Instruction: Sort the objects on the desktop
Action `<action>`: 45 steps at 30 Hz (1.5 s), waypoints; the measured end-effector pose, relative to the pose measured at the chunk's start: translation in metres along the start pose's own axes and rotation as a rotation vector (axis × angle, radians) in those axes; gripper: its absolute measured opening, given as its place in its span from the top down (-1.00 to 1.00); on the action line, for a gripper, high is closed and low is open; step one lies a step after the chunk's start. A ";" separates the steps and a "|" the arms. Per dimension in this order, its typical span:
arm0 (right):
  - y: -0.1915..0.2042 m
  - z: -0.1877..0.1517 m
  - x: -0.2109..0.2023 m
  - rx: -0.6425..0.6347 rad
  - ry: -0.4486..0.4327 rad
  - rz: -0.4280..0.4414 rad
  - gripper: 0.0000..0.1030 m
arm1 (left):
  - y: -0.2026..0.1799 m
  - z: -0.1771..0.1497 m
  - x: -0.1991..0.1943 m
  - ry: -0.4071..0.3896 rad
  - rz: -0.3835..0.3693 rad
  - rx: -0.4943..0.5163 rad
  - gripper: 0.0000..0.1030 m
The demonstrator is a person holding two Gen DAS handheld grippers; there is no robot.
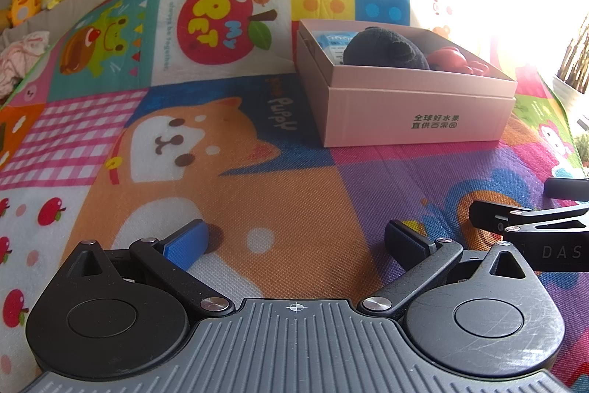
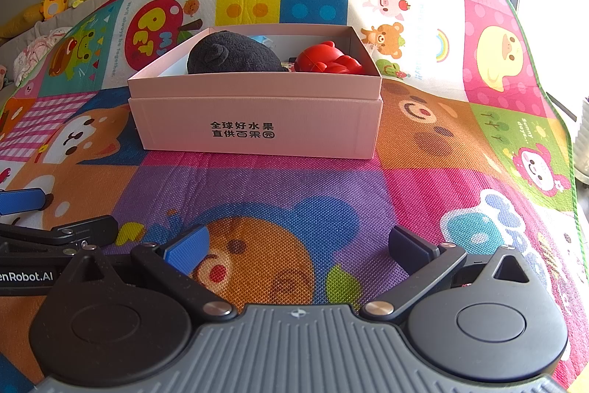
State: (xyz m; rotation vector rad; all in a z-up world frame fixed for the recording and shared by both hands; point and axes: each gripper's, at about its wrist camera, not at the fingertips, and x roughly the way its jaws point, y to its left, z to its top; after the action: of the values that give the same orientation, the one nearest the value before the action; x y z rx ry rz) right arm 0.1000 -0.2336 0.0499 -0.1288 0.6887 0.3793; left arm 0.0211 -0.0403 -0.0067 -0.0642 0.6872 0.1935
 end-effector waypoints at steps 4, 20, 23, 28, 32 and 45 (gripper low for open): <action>0.000 0.000 0.000 0.000 0.000 0.000 -1.00 | 0.000 0.000 0.000 0.000 0.000 0.000 -1.00; 0.000 0.000 0.000 0.000 0.000 0.000 -1.00 | 0.001 0.000 0.000 0.001 0.000 0.000 -1.00; 0.000 0.000 0.000 0.000 0.000 0.000 -1.00 | 0.000 0.000 0.000 0.000 0.001 0.001 -1.00; 0.000 0.000 0.000 0.000 0.000 0.000 -1.00 | 0.000 0.000 0.000 0.000 0.001 0.000 -1.00; 0.000 0.000 -0.001 0.000 0.000 0.000 -1.00 | -0.003 0.000 0.000 0.000 0.002 0.002 -1.00; 0.001 0.000 0.000 0.000 0.000 -0.001 -1.00 | 0.015 0.014 -0.001 0.107 -0.054 -0.018 -1.00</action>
State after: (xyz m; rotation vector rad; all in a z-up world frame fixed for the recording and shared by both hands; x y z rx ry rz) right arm 0.0995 -0.2324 0.0500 -0.1295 0.6889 0.3786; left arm 0.0261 -0.0240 0.0048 -0.1108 0.7892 0.1447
